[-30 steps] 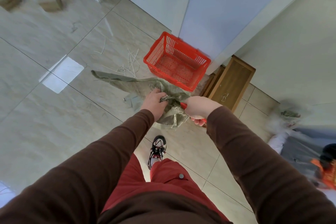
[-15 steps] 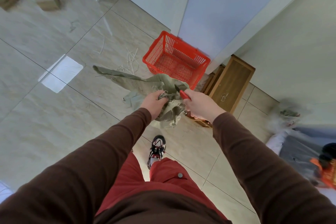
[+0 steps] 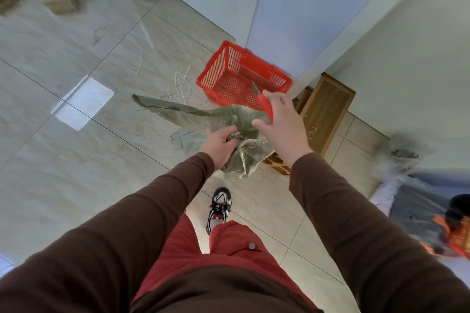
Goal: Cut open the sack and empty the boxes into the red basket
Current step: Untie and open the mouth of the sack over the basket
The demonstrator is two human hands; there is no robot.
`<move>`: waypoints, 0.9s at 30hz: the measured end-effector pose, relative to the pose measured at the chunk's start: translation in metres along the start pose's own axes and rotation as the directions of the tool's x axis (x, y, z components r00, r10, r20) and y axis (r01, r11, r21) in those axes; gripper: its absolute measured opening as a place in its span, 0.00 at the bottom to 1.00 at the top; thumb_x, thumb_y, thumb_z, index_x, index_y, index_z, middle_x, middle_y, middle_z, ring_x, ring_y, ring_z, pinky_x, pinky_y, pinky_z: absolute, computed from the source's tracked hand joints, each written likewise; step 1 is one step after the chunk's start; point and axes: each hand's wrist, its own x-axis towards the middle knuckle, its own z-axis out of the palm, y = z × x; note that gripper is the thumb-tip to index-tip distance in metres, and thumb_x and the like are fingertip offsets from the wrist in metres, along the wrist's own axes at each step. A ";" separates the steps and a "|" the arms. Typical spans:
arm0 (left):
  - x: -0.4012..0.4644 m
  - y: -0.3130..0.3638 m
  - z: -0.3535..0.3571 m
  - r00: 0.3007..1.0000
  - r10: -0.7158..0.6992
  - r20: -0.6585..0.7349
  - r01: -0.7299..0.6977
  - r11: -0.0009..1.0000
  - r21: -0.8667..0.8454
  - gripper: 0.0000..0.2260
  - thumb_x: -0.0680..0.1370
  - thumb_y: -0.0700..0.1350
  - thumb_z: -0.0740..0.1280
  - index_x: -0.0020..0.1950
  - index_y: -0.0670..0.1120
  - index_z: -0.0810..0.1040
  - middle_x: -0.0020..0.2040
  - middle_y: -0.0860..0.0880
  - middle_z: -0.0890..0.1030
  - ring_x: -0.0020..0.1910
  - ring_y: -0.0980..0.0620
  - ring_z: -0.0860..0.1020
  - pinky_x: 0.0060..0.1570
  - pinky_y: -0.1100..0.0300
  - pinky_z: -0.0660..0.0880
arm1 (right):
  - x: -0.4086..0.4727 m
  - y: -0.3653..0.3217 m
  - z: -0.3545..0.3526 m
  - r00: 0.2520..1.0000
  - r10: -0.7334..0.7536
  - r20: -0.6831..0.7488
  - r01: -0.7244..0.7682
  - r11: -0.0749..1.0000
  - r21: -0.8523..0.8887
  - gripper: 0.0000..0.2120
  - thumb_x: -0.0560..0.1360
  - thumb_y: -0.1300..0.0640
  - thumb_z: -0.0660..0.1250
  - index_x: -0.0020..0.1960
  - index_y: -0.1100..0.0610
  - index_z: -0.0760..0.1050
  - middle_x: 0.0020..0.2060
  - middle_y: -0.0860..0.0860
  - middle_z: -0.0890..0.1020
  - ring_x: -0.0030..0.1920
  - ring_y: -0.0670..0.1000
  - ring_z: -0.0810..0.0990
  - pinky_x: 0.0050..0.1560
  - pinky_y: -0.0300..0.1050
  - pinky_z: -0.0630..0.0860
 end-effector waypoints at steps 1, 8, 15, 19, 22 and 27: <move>-0.003 0.001 0.003 1.000 0.022 0.013 -0.022 0.999 0.026 0.08 0.81 0.41 0.64 0.44 0.49 0.79 0.37 0.52 0.80 0.36 0.50 0.76 0.42 0.56 0.72 | 0.007 -0.003 0.003 0.996 0.020 0.082 -0.017 0.999 -0.033 0.38 0.78 0.47 0.73 0.82 0.52 0.61 0.75 0.52 0.71 0.58 0.48 0.77 0.59 0.48 0.79; -0.014 -0.006 0.006 0.977 -0.169 -0.127 0.137 0.964 -0.229 0.23 0.72 0.66 0.66 0.40 0.45 0.73 0.34 0.47 0.71 0.34 0.51 0.70 0.42 0.54 0.69 | 0.027 0.001 0.023 0.872 0.272 0.407 -0.359 0.921 0.153 0.09 0.77 0.51 0.74 0.47 0.57 0.81 0.38 0.52 0.82 0.38 0.57 0.81 0.39 0.48 0.73; 0.015 0.006 0.008 0.891 -0.376 -0.254 0.375 0.925 -0.053 0.44 0.66 0.63 0.76 0.74 0.43 0.64 0.70 0.42 0.72 0.67 0.42 0.75 0.63 0.54 0.73 | 0.001 0.009 0.015 0.796 0.399 0.456 -0.605 0.545 0.580 0.11 0.76 0.52 0.75 0.52 0.56 0.76 0.35 0.52 0.68 0.27 0.50 0.64 0.26 0.41 0.62; 0.016 0.027 0.012 0.942 -0.306 -0.136 0.288 0.948 -0.139 0.43 0.67 0.73 0.67 0.73 0.46 0.69 0.65 0.47 0.78 0.64 0.45 0.78 0.66 0.47 0.73 | -0.007 0.012 0.005 0.766 0.409 0.496 -0.640 0.404 0.654 0.10 0.79 0.55 0.73 0.53 0.59 0.73 0.31 0.52 0.68 0.23 0.49 0.62 0.23 0.40 0.62; 0.007 0.031 0.024 0.965 -0.261 0.009 0.261 0.965 -0.022 0.49 0.67 0.75 0.67 0.78 0.46 0.64 0.61 0.51 0.76 0.58 0.50 0.78 0.63 0.55 0.73 | -0.013 0.015 -0.001 0.738 0.367 0.566 -0.672 0.320 0.668 0.07 0.81 0.57 0.71 0.49 0.60 0.76 0.29 0.52 0.71 0.21 0.47 0.65 0.23 0.40 0.64; 0.008 0.011 0.024 0.884 -0.401 -0.238 0.318 0.892 -0.322 0.09 0.81 0.48 0.67 0.46 0.46 0.82 0.45 0.45 0.83 0.44 0.45 0.81 0.45 0.57 0.77 | -0.016 0.029 0.000 0.702 0.498 0.510 -0.662 0.189 0.726 0.11 0.80 0.56 0.72 0.56 0.60 0.73 0.32 0.53 0.72 0.21 0.47 0.67 0.22 0.39 0.67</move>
